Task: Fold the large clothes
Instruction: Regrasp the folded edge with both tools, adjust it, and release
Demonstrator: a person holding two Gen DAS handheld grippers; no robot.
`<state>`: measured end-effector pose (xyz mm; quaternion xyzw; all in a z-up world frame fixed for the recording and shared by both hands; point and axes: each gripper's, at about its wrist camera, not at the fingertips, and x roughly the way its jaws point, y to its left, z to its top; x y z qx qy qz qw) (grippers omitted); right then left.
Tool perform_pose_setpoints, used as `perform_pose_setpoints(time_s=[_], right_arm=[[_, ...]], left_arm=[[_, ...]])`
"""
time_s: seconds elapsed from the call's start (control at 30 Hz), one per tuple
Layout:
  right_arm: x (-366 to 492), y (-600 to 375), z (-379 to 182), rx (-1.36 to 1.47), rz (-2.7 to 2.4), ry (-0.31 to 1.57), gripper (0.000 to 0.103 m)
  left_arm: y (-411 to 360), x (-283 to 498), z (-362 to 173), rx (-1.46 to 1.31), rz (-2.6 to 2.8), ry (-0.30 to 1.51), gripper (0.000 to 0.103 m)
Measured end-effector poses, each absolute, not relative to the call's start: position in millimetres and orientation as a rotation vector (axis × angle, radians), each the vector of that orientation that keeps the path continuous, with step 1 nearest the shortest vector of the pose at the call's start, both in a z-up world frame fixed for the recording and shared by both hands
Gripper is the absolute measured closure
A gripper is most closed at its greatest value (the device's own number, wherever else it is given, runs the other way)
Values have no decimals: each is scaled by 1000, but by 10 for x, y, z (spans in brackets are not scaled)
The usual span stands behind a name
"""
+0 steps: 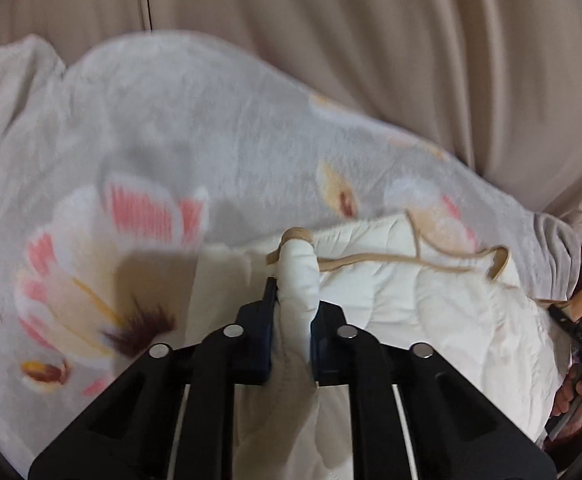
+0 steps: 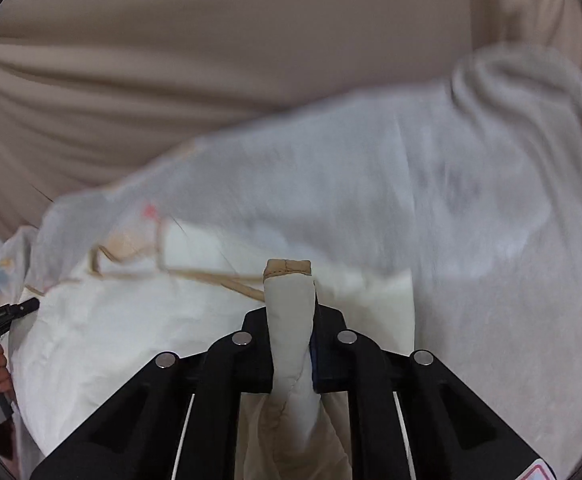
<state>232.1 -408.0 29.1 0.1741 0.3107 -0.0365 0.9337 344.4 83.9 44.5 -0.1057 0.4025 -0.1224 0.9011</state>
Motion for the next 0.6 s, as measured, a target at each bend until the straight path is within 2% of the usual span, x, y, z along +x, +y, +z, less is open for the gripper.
perform_pose_setpoints(time_s=[0.1, 0.13, 0.27, 0.33, 0.4, 0.53, 0.6], right_arm=[[2147, -4095, 531, 372, -70, 499, 95], [2191, -4115, 476, 361, -94, 515, 95], [2587, -4126, -269, 308, -157, 773, 95], [2611, -4081, -233, 274, -185, 780, 90], [2589, -4028, -100, 226, -211, 759, 83], [2273, -3991, 355, 242, -257, 581, 66], [2228, -3816, 564, 271, -162, 524, 66]], left_arm=[[868, 3412, 528, -204, -235, 770, 93], [836, 3441, 472, -178, -225, 776, 93], [720, 3643, -20, -96, -170, 867, 88], [686, 3631, -7, -70, -147, 849, 87], [686, 3557, 113, -53, -115, 819, 81], [783, 3186, 642, -109, -94, 638, 50], [668, 3019, 918, -100, -125, 548, 49]])
